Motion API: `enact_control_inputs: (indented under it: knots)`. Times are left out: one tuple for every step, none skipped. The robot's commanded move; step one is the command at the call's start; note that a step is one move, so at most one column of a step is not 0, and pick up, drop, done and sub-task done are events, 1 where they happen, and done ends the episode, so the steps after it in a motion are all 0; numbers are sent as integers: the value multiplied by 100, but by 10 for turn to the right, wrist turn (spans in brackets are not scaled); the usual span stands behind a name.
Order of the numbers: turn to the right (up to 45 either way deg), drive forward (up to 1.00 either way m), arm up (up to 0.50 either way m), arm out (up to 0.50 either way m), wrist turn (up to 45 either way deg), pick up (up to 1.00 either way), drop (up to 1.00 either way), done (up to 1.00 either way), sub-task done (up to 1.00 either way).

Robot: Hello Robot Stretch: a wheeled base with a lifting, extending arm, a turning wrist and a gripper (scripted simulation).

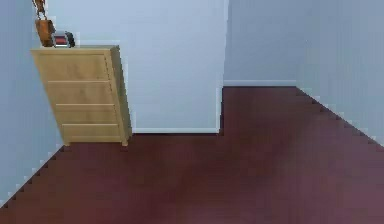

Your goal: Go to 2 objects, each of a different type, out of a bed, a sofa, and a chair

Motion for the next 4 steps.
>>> enact_control_inputs:
  knots:
    - [-450,0,0,0,0,0,0,0,0]
    - [-450,0,0,0,0,0,0,0,0]
    - [-450,0,0,0,0,0,0,0,0]
    - [-300,0,0,0,0,0,0,0,0]
